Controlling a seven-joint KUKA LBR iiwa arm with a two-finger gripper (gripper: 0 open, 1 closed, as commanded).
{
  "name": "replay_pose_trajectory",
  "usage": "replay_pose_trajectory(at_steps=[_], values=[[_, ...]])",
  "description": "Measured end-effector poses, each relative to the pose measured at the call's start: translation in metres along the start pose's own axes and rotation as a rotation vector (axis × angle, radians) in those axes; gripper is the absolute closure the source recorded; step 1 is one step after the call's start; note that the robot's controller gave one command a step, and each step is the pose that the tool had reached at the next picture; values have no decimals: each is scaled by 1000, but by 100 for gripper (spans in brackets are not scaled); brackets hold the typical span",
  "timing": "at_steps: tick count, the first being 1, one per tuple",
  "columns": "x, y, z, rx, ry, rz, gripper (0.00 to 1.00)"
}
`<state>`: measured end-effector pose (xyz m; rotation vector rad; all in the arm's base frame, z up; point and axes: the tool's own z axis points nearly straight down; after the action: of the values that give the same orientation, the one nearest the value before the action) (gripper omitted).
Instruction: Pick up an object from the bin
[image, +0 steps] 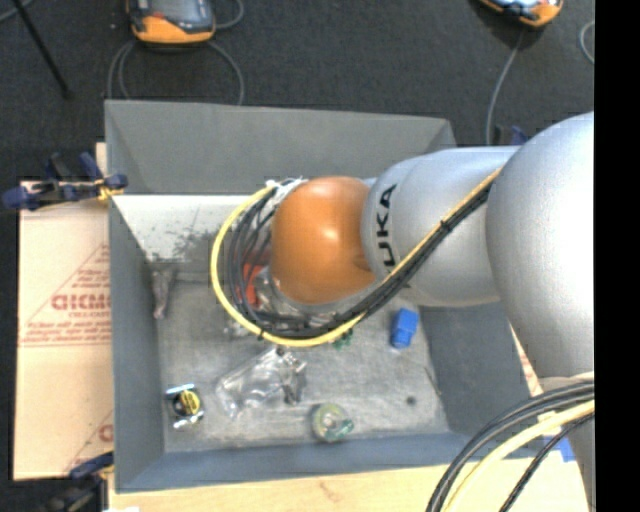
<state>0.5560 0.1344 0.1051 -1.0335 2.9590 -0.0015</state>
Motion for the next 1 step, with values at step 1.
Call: replay_pose_trajectory(at_steps=[1], values=[[-2, -3, 26, -5, 5, 33, 0]])
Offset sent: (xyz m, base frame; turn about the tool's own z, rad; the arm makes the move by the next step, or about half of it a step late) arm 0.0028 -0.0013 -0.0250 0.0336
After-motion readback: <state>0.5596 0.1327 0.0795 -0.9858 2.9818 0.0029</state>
